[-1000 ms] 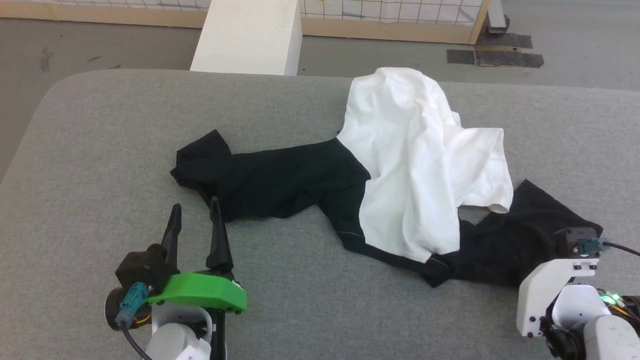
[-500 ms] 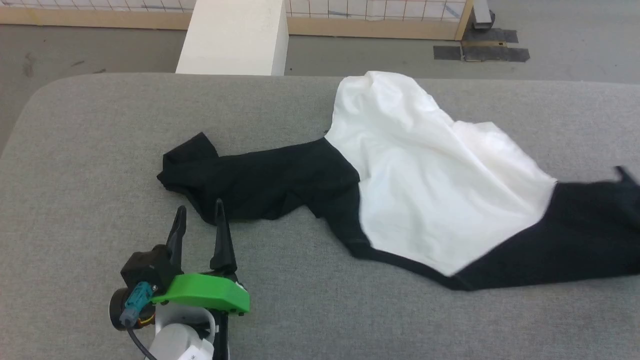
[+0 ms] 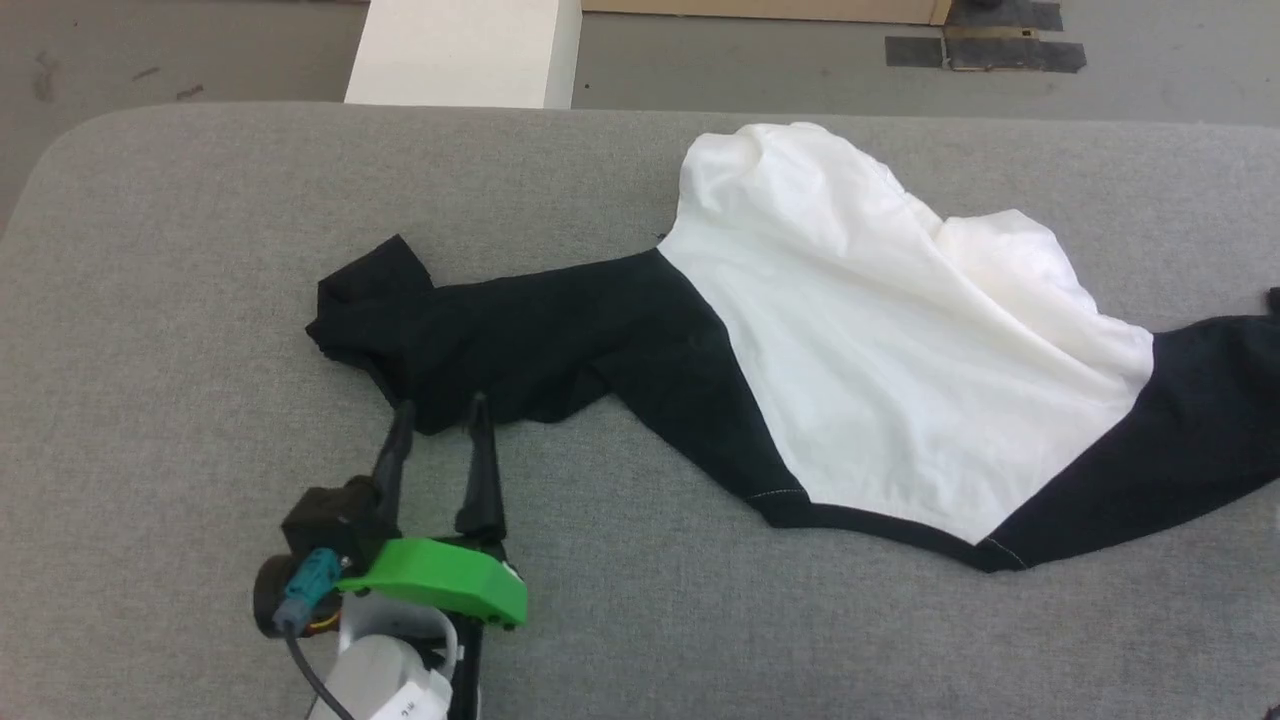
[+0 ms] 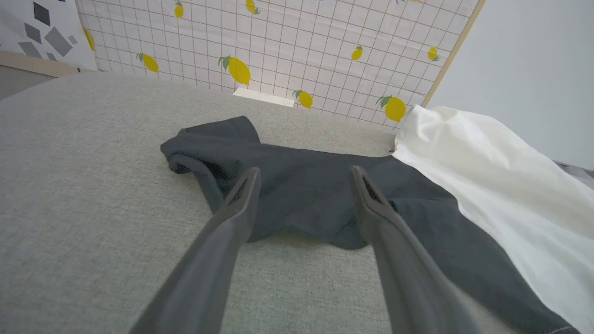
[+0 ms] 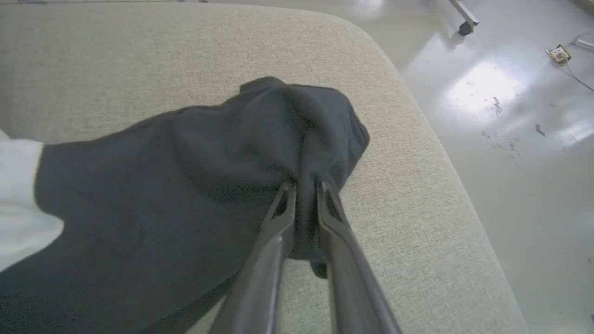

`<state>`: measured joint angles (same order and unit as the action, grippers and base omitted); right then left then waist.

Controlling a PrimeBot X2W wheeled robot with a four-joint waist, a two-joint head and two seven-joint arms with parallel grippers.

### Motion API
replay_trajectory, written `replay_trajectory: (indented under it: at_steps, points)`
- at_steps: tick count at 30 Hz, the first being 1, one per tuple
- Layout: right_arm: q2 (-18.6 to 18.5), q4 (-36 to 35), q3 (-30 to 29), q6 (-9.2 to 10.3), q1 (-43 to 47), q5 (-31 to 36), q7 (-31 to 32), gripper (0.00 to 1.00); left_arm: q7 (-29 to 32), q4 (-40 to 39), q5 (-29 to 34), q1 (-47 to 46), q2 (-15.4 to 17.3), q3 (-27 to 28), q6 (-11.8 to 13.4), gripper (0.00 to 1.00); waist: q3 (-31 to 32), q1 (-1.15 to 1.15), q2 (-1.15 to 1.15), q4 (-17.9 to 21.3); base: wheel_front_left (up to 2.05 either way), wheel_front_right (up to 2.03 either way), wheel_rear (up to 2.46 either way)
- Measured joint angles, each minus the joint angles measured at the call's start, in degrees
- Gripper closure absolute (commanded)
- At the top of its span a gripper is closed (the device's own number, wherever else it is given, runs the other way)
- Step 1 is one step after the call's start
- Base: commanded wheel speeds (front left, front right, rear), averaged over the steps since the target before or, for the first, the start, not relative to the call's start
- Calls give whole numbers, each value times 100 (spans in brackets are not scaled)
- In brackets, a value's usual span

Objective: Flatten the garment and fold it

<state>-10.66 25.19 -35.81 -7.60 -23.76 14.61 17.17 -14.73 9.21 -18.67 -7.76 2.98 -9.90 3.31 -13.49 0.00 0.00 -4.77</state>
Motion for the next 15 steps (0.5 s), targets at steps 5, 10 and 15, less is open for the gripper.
replay_trajectory:
  at_steps: [5, 10, 15]
  points:
    - [586, -353, 583, 0, 694, -647, -792, 0, 222, 631, -572, -58, -1, -702, -75, 0, 306, 0, 0, 217, 0, 0, 0]
    - [738, -1013, 1304, 0, 1347, -1193, -1011, 0, 611, 943, -922, -346, -20, -915, 90, 0, 419, 0, 0, 500, 0, 0, 0]
    - [772, -1486, 1886, 0, 1913, -1667, -1123, 0, 1084, 1359, -1124, -647, -24, -1007, 326, 0, 488, 0, 0, 832, 0, 0, 0]
